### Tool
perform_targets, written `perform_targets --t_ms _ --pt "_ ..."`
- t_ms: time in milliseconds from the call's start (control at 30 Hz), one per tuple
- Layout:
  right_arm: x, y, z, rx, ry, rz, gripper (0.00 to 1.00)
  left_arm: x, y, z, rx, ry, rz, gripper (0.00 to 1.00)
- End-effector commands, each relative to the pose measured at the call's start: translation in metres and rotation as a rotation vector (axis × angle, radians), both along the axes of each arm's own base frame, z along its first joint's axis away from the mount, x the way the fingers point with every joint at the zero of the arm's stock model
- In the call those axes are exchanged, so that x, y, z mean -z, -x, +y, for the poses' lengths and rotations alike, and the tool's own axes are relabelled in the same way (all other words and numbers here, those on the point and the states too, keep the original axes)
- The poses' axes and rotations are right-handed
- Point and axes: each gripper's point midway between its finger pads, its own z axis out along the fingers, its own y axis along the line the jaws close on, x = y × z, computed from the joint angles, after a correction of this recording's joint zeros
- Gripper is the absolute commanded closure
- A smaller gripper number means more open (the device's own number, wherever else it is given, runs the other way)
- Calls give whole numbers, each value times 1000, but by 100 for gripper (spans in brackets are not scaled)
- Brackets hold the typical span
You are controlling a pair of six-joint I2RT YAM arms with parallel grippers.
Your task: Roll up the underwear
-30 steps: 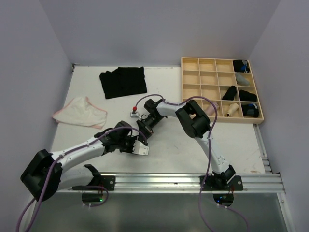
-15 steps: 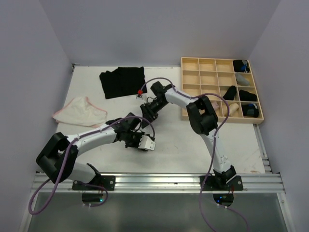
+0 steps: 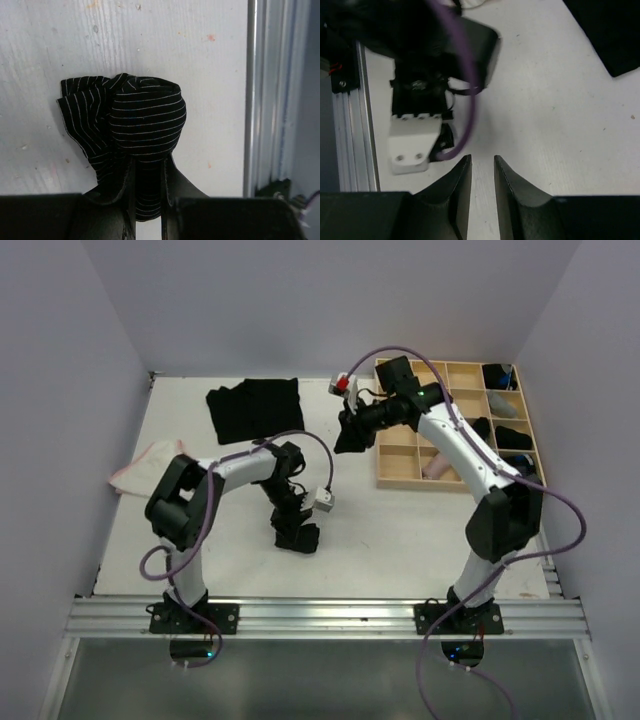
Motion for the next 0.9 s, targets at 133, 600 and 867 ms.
perform_targets --t_ms 133,600,867 --pt "-3 62 -20 -58 84 -169 79 52 -6 35 -112 -275 360 100" --pt "97 149 75 -332 278 -724 47 88 -38 40 -192 -293 465 97" --pt "128 172 112 -332 211 -768 34 87 -36 36 -228 -265 481 93"
